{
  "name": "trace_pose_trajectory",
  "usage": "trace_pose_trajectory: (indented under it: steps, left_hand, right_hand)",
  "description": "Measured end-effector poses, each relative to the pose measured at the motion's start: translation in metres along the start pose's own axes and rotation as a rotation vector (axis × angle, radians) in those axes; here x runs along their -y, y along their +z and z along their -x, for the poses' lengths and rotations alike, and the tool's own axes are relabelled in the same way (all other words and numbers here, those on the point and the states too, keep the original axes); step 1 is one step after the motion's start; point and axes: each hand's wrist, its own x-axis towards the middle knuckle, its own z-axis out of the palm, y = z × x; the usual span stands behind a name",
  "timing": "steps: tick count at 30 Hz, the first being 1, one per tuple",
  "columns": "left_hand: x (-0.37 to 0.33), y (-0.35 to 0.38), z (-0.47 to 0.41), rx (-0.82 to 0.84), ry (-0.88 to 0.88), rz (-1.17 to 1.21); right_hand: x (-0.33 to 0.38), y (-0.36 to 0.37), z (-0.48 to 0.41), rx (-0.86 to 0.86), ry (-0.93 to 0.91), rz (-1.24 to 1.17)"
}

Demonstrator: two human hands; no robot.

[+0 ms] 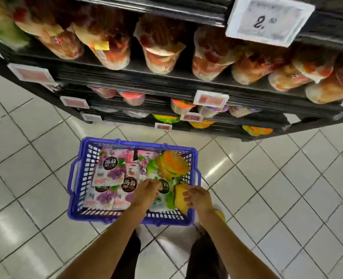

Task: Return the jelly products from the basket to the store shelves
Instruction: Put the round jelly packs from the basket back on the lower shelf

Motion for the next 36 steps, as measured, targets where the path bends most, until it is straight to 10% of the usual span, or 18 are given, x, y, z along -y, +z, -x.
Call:
trace_pose_trajectory:
  steps: [11, 22, 36]
  left_hand:
    - [0.021, 0.095, -0.057, -0.271, -0.002, 0.393]
    - [0.039, 0.087, -0.145, -0.316, 0.342, 0.012]
    - [0.043, 0.053, -0.124, -0.294, 0.509, 0.088]
  right_hand:
    - [0.001, -0.033, -0.100, 0.296, -0.247, 0.473]
    - [0.033, 0.038, -0.189, 0.353, -0.648, 1.036]
    - [0.045, 0.013, -0.190, 0.443, -0.917, 1.002]
